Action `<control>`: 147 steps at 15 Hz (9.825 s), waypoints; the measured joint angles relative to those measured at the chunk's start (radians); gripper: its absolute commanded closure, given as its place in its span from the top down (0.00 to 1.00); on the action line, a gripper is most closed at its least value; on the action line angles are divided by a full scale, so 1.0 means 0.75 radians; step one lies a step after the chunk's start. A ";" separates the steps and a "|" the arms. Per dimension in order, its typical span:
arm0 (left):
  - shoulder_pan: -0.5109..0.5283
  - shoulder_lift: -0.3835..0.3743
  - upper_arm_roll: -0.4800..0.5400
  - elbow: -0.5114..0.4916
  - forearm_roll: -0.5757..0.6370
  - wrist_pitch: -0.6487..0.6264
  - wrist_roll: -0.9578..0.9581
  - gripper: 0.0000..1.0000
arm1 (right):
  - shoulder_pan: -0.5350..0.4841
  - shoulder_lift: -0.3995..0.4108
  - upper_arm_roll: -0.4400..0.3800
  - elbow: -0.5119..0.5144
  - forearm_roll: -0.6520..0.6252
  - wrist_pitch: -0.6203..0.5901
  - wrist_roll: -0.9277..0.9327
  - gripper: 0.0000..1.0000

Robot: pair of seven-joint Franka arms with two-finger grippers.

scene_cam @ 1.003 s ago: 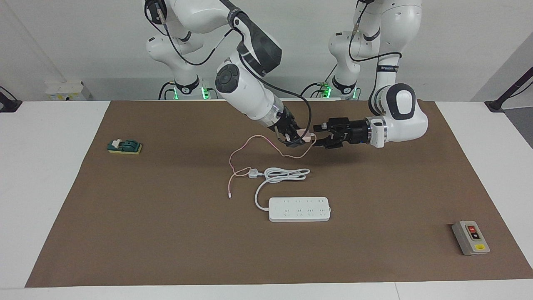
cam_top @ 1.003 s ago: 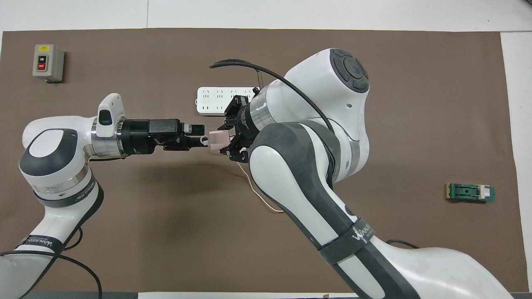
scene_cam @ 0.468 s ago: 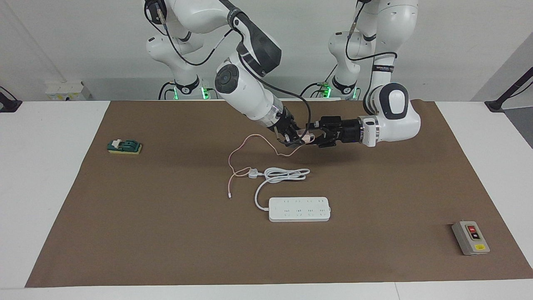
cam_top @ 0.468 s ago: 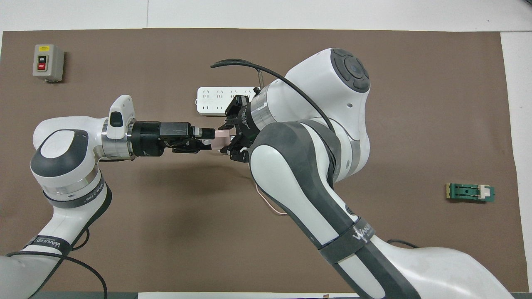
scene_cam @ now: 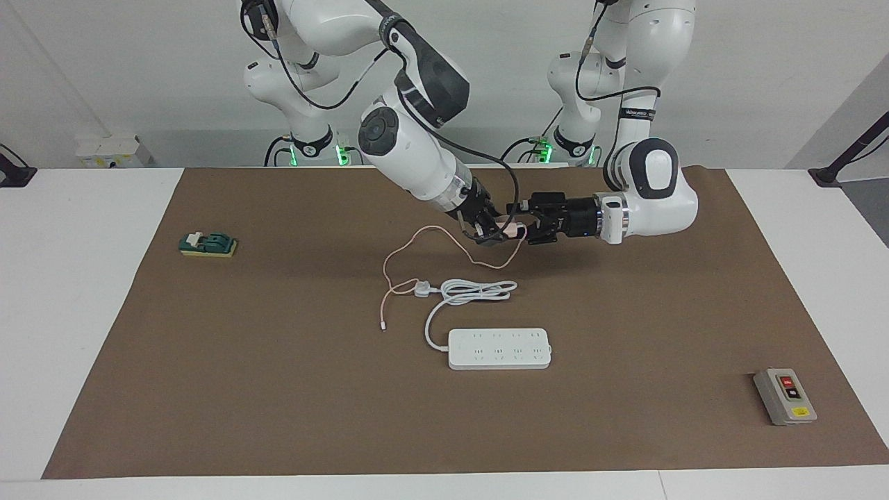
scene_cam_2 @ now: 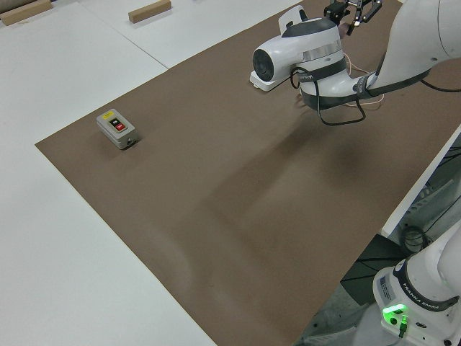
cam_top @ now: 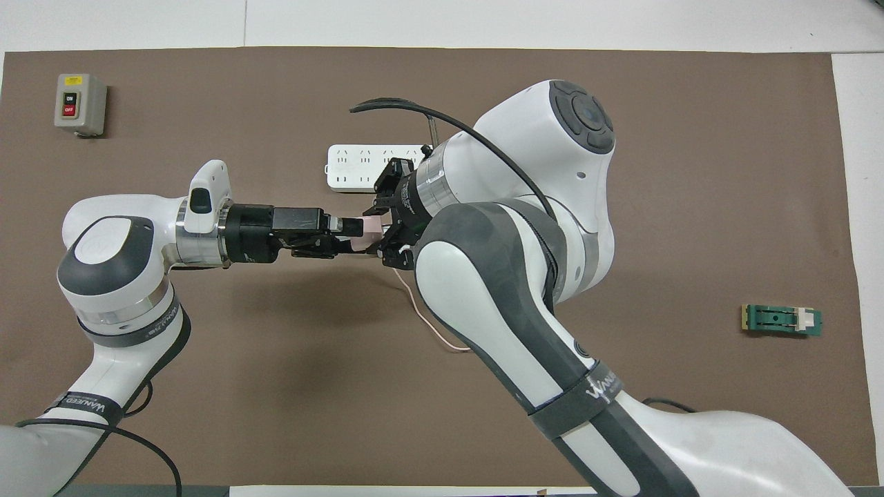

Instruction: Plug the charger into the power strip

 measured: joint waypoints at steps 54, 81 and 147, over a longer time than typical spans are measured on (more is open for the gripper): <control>0.120 0.257 0.009 0.635 1.601 0.602 0.400 0.00 | -0.372 -0.115 -0.036 0.089 -0.098 -0.144 -0.165 1.00; -0.277 0.437 0.001 0.584 2.105 0.830 0.488 0.00 | -0.752 -0.519 -0.035 -0.170 -0.765 -0.501 -2.340 1.00; -0.292 0.504 -0.025 0.709 2.237 0.601 0.473 0.00 | -0.750 -0.591 -0.007 -0.224 -0.966 -0.700 -2.487 1.00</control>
